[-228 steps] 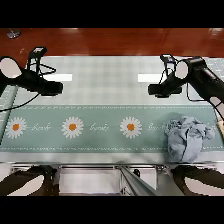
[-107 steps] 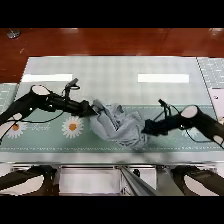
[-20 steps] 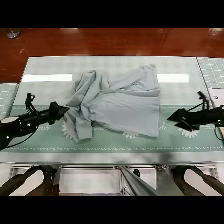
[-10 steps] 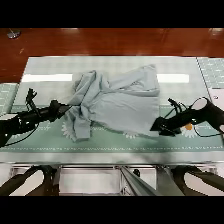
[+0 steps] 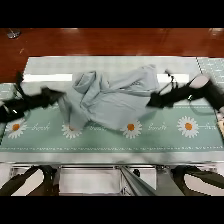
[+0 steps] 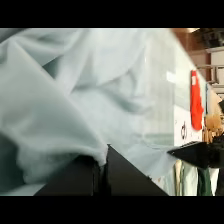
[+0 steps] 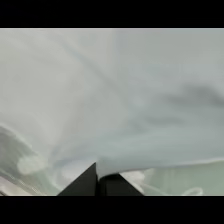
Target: Fold the shirts.
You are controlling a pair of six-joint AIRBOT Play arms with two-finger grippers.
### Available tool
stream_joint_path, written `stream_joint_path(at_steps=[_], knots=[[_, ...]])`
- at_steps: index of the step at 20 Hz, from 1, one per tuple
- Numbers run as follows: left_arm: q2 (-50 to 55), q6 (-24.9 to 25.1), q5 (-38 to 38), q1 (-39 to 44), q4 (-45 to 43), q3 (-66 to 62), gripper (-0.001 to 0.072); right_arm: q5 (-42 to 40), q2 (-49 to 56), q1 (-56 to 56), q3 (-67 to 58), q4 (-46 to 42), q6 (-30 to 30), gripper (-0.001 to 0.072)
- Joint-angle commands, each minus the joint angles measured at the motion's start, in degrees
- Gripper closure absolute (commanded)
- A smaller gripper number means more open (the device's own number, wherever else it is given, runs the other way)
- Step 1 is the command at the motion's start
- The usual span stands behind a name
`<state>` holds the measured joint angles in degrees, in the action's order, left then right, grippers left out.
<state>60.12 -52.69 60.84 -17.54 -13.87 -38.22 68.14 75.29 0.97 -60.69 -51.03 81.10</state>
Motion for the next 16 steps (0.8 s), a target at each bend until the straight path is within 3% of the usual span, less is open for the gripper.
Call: stream_joint_path(at_steps=[1,3,6,8,10,14,16], knots=[[-3.6,-3.3,2.7,-2.1,0.2,-19.5,0.0687,5.8,-1.0,-3.3,-24.2,-1.5,2.2,0.0681],[-4.7,-4.3,2.7,-3.4,-0.5,-34.2,0.0687,7.8,-1.0,-5.1,-43.3,-3.1,3.5,0.0681],[-5.3,-14.4,3.0,-5.4,-15.0,-54.9,0.0687,10.9,-1.8,-6.3,-65.1,-5.9,5.2,0.0681],[-6.6,-20.4,4.8,-6.6,-26.4,-64.7,0.0687,9.9,-7.2,-6.3,-66.3,-7.9,5.2,0.0681],[-9.1,-23.3,6.4,-7.3,-35.8,-70.6,0.0687,9.9,-14.1,-6.3,-63.0,-10.3,4.6,0.0681],[-16.8,-24.5,9.7,-5.9,-47.9,-72.3,0.0687,10.0,-27.3,-6.3,-55.5,-16.4,4.2,0.0681],[-20.5,-25.9,11.7,-1.4,-56.6,-72.2,0.0687,11.3,-31.8,-6.3,-54.5,-17.8,4.2,0.0681]])
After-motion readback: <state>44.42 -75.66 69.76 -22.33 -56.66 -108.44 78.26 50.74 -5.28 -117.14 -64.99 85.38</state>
